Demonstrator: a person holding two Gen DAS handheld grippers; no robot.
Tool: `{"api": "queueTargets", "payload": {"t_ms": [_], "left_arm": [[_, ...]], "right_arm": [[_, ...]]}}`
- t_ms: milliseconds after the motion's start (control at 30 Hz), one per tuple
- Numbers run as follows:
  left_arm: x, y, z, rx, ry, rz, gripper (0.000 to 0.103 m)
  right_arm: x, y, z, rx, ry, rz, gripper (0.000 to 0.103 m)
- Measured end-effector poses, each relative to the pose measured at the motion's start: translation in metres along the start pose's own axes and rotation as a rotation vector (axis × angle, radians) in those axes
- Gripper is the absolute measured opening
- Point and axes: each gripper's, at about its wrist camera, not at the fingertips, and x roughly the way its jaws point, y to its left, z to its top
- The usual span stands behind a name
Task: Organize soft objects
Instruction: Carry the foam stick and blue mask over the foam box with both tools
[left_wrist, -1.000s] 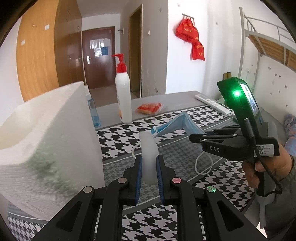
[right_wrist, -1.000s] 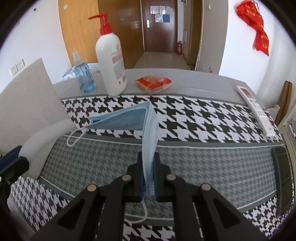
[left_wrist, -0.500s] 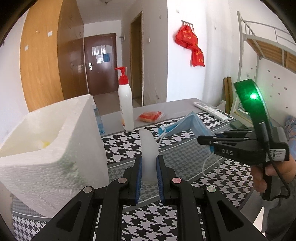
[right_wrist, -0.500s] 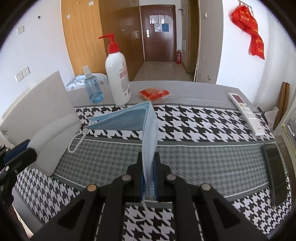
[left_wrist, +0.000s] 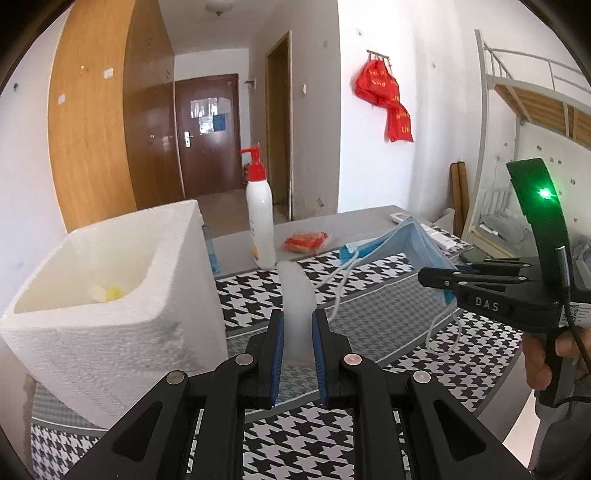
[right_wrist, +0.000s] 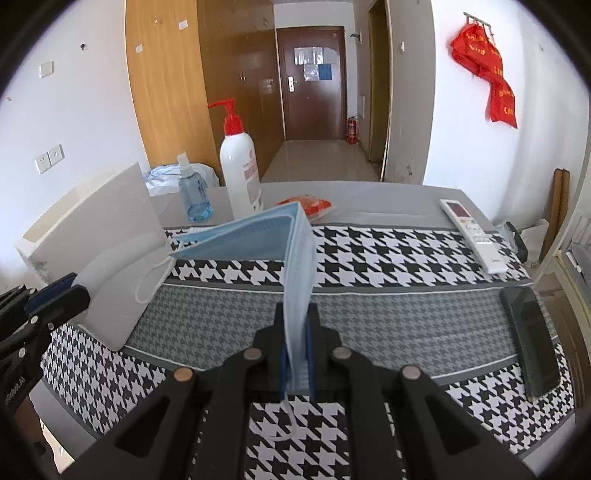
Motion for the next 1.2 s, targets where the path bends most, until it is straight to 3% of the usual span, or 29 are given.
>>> {"api": "queueTargets", "payload": {"t_ms": [1200], "left_arm": [[-0.036,0.006,0.008,0.022,-0.099,0.036,0.016]], "right_arm": [[-0.044,0.015,0.004,-0.022,-0.099,0.005,0.011]]}}
